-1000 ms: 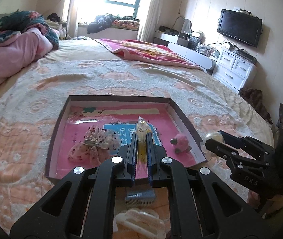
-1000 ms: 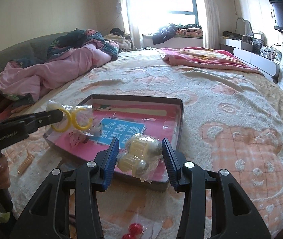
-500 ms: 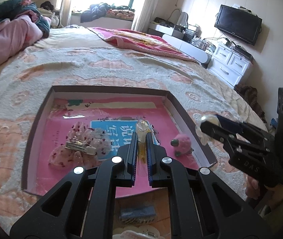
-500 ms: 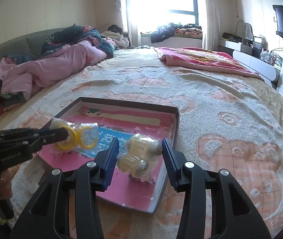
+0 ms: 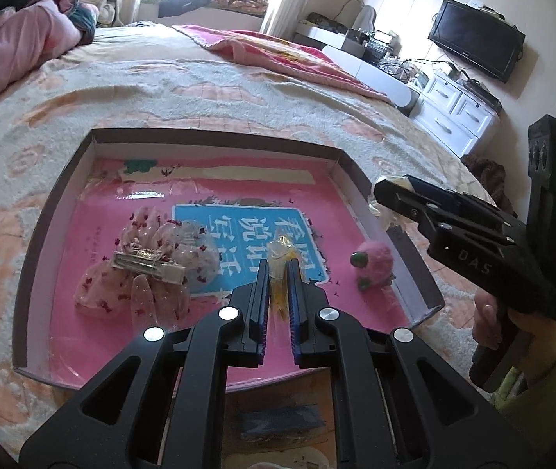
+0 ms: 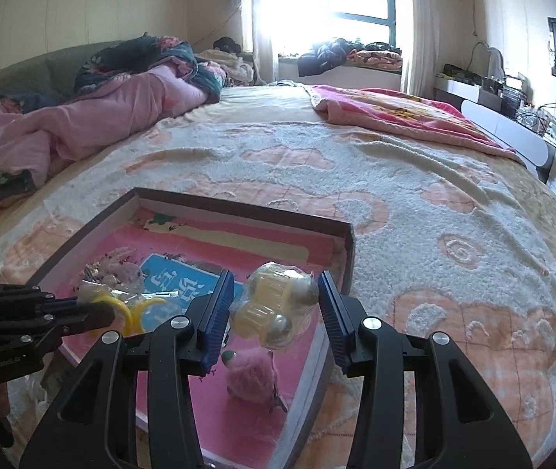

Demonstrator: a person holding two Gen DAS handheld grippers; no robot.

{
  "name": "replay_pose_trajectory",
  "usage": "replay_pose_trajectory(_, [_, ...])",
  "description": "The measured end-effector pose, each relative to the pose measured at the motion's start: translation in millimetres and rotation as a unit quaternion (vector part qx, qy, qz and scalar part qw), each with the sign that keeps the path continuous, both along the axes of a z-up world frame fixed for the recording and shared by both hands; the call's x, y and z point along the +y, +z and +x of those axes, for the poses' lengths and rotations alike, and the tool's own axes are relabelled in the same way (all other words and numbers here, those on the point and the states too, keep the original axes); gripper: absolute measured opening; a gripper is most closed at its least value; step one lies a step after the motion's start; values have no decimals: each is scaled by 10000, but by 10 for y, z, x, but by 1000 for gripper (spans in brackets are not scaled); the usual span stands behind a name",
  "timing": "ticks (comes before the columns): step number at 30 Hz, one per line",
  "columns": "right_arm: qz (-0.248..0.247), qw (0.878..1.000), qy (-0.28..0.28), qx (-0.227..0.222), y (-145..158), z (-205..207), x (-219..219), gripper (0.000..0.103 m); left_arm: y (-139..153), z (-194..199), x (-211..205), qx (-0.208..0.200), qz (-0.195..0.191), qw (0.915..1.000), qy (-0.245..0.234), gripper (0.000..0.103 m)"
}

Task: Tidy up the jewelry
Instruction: 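Carry the bangles and pearl earring package over the pink tray with both tools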

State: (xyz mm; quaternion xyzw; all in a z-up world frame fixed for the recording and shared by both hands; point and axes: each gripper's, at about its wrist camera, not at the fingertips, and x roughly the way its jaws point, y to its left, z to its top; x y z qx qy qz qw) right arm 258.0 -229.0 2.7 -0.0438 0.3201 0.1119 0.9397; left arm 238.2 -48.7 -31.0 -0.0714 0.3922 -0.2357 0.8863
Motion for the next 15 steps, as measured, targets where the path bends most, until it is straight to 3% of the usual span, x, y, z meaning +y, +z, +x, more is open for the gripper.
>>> replay_pose_trajectory(15, [-54, 9991, -62, 416, -248, 139, 4, 42, -64, -5, 128, 77, 210, 9992, 337, 13])
